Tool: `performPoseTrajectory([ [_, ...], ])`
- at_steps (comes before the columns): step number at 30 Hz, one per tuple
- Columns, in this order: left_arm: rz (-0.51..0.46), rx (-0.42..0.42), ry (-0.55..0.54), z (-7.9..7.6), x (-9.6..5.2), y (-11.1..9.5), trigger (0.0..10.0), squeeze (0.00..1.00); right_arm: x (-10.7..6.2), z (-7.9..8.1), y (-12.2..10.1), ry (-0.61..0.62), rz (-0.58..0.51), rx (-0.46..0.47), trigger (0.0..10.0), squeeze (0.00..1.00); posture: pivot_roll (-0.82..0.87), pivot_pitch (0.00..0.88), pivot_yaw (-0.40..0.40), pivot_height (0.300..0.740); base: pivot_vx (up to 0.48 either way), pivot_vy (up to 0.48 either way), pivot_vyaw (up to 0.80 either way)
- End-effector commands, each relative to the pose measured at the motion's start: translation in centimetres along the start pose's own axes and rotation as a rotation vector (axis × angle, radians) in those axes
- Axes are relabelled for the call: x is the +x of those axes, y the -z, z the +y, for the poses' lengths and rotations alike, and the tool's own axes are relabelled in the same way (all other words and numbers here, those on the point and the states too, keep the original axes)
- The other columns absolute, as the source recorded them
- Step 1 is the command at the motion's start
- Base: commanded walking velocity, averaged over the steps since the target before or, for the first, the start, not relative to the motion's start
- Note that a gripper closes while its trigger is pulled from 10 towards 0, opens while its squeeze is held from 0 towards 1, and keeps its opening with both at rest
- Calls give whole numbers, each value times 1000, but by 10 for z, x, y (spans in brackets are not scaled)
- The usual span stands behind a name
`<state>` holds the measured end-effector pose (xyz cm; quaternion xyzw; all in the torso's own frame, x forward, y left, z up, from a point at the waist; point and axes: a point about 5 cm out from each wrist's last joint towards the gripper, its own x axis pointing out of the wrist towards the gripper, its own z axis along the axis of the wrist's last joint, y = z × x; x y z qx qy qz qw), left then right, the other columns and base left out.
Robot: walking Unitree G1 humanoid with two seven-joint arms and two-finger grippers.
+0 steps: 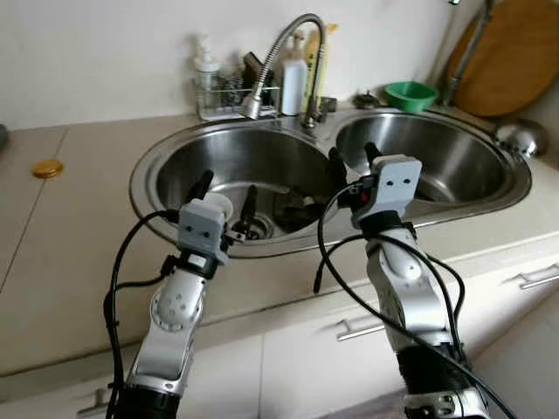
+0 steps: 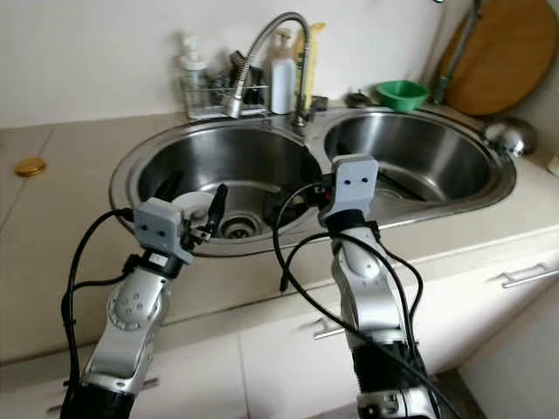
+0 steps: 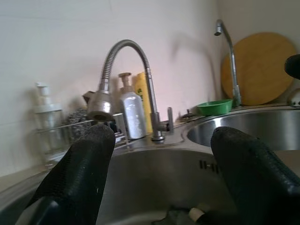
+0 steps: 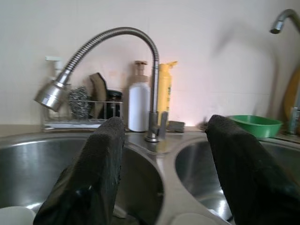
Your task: Kitchen organization
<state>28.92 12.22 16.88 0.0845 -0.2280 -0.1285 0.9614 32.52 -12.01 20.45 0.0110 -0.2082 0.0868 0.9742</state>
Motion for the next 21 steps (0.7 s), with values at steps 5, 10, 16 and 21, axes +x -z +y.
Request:
performPoseTrajectory([
  [5,-29,-5,11,-2,2,-5,10000,0,-8,-9,-5,20,-23,-26,10000,0,76,0,-28,740,0,-480,-800],
  [10,-37,-11,11,-3,2,-6,10000,0,-14,-9,-3,23,-7,-36,10000,0,68,0,-27,740,0,-288,-800],
  [16,-27,-14,14,-5,2,-5,10000,0,-19,-14,0,45,14,-47,10000,0,64,0,-27,740,0,-125,-800],
  [21,-29,-16,14,-5,2,-4,10000,0,-20,-16,0,56,20,-58,10000,0,62,0,-29,740,0,-480,-800],
])
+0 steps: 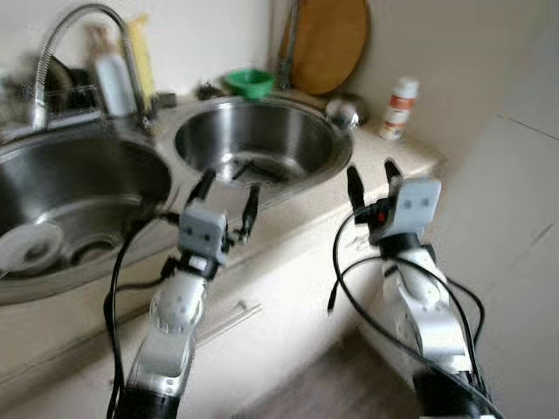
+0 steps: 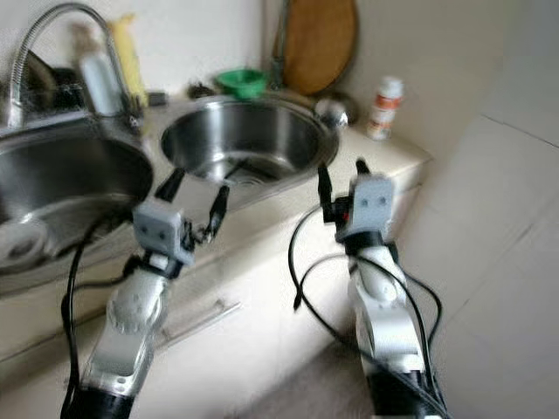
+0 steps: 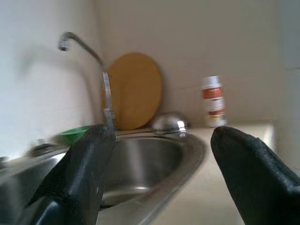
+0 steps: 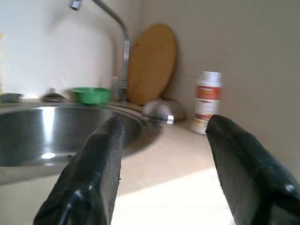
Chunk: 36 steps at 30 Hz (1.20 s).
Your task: Kitchen organization
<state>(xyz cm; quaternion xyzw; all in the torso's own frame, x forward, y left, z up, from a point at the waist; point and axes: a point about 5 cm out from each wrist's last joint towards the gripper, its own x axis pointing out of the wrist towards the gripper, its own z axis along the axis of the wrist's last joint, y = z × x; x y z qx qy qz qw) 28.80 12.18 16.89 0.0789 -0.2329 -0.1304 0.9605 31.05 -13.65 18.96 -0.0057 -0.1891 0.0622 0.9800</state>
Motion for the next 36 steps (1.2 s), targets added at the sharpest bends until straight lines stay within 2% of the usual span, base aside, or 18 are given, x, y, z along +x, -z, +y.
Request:
performPoseTrajectory([
  [1,-17,-4,13,-4,3,-4,10000,0,2,-3,-6,15,-22,-18,10000,0,62,0,-29,740,0,-480,-800],
  [4,-9,-6,13,-4,3,-3,10000,0,1,-4,-6,17,-19,-19,10000,0,63,0,-31,740,0,0,-800],
  [17,-23,-13,17,-4,1,-4,10000,0,-5,-12,-2,45,11,-42,10000,0,55,0,-28,740,0,-421,-800],
  [21,4,-14,26,-5,2,-1,10000,0,-7,-14,0,55,20,-49,10000,0,54,0,-27,740,0,-210,-800],
  [25,-22,-22,18,-5,1,-3,10000,0,-7,-15,0,59,23,-53,10000,0,51,0,-26,740,0,-375,-800],
  [29,17,-31,20,-4,1,1,10000,0,-9,-17,1,64,30,-60,10000,0,51,0,-26,740,0,-120,-800],
  [31,8,-15,27,-5,1,0,10000,0,-9,-17,1,65,32,-63,10000,0,52,0,-27,740,0,-480,-800],
  [34,-15,-36,19,-4,0,-2,10000,0,-10,-18,2,67,37,-69,10000,0,52,0,-27,740,0,-269,-800],
  [36,13,-13,23,-5,0,1,10000,0,-11,-19,3,69,40,-73,10000,0,51,0,-27,740,0,0,-800],
])
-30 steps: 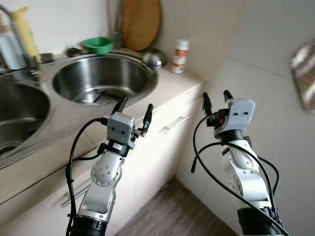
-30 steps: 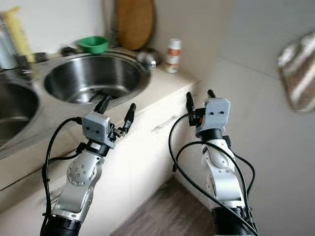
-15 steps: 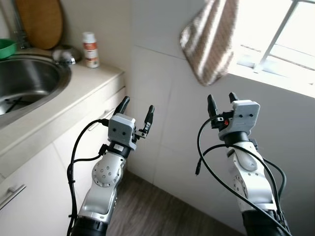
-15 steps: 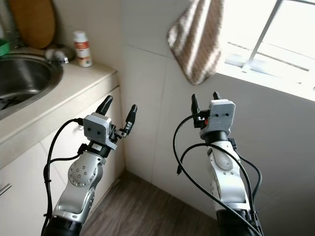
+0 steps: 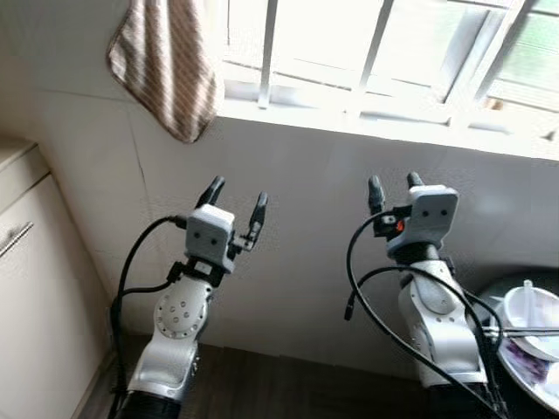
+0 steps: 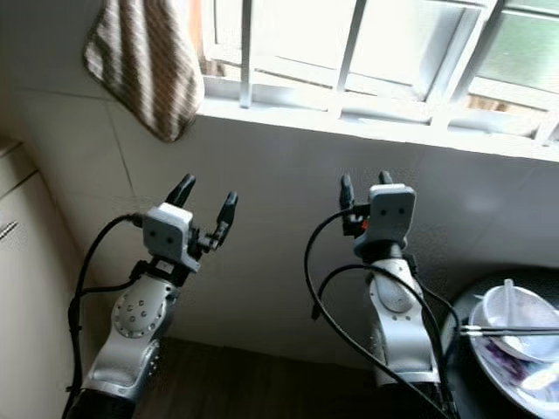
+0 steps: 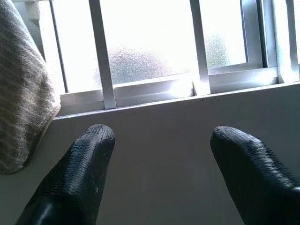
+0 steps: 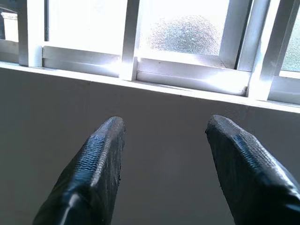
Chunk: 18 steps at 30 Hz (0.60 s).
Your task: Kitchen organization
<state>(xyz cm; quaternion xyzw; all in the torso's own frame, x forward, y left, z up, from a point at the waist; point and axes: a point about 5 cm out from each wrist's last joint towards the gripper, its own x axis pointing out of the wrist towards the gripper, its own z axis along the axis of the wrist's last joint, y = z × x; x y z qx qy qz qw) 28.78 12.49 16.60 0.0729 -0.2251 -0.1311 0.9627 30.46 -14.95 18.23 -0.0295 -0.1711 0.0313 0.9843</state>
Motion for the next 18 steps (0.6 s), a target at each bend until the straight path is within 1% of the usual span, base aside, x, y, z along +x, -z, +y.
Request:
performPoseTrajectory([
  [1,2,-9,15,-7,2,0,10000,0,-2,-8,-1,21,4,-18,10000,0,50,0,-28,740,0,0,-800],
  [3,-12,-24,10,-6,2,-2,10000,0,-2,-9,0,23,6,-19,10000,0,49,0,-28,740,0,0,-800],
  [5,8,-19,24,-8,2,0,10000,0,-3,-10,1,27,10,-24,10000,0,49,0,-28,740,0,0,-800],
  [9,15,-64,34,-10,2,1,10000,0,-5,-12,2,33,21,-27,10000,0,46,0,-28,740,0,461,-800],
  [18,12,-72,31,-9,4,0,10000,0,-5,-14,2,37,21,-33,10000,0,43,0,-26,740,0,465,-800],
])
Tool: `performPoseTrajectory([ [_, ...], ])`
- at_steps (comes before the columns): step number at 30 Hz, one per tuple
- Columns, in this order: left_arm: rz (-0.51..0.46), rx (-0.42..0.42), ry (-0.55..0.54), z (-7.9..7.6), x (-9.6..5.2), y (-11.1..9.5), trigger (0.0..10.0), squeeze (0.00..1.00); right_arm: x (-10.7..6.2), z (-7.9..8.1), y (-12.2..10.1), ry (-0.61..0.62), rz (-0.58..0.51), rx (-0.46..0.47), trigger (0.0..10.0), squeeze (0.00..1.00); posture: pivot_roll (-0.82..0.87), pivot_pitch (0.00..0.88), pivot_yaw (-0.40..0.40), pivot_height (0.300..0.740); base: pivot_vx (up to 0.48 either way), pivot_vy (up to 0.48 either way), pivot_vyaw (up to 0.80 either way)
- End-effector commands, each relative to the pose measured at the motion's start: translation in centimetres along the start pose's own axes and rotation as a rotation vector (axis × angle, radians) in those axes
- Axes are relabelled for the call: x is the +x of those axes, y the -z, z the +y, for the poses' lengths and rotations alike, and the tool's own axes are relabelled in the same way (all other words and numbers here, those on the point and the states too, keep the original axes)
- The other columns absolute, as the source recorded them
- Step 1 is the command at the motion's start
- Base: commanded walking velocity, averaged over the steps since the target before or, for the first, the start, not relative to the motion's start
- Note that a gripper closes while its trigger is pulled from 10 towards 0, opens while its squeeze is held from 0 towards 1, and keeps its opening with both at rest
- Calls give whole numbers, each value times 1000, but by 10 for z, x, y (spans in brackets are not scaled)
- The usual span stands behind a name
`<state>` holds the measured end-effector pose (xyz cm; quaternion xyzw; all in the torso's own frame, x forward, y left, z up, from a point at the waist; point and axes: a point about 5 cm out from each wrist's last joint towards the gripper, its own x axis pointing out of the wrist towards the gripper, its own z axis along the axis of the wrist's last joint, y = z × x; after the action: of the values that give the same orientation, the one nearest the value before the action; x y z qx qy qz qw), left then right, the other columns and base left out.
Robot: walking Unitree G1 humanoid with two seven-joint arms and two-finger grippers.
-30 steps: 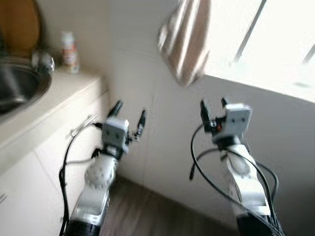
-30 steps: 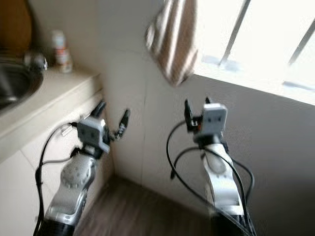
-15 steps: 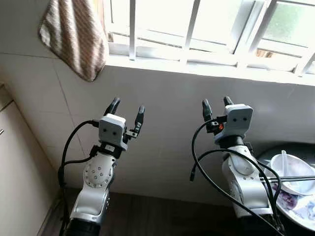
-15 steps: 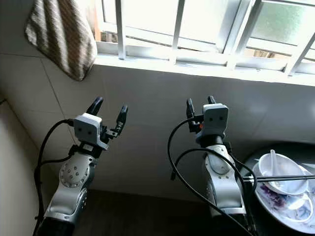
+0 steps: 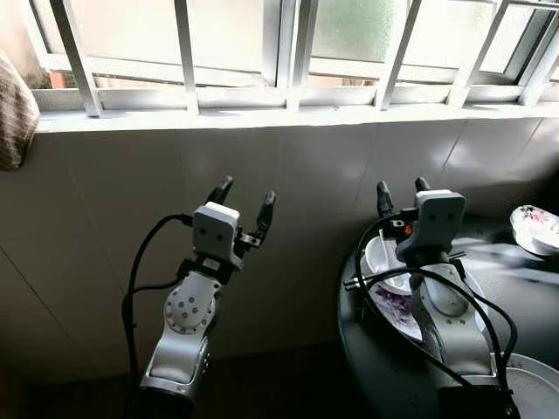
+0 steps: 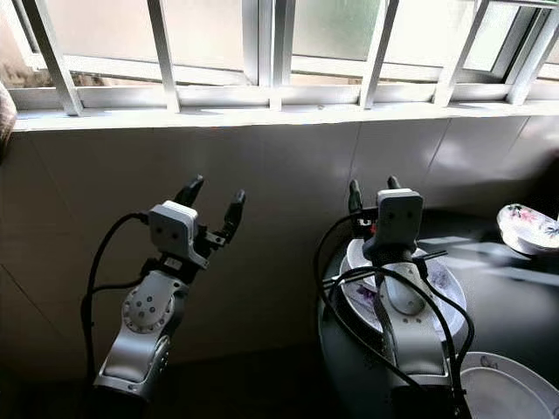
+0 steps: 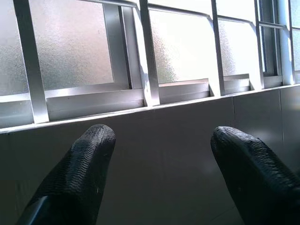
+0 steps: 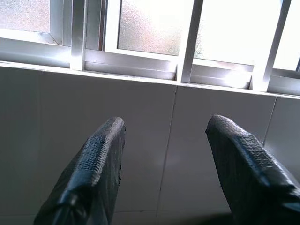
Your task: Kitchen organization
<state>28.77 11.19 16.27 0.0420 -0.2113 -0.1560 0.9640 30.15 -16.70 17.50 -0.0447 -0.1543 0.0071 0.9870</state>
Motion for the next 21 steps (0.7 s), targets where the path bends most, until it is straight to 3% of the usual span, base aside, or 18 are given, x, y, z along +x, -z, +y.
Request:
performPoseTrajectory([
  [1,-3,4,-3,4,1,-2,10000,0,1,3,-5,-4,-15,4,10000,0,44,0,-25,740,0,465,-800],
  [3,-15,10,-8,4,1,-3,10000,0,1,3,-5,-4,-16,1,10000,0,44,0,-25,740,0,465,-800],
  [15,-24,39,28,2,-1,-5,10000,0,0,1,-2,21,6,-15,10000,0,46,0,-21,740,0,0,-800],
  [21,-24,38,26,2,-1,-5,10000,0,-1,-1,-1,33,11,-19,10000,0,45,0,-18,740,0,-453,-800],
])
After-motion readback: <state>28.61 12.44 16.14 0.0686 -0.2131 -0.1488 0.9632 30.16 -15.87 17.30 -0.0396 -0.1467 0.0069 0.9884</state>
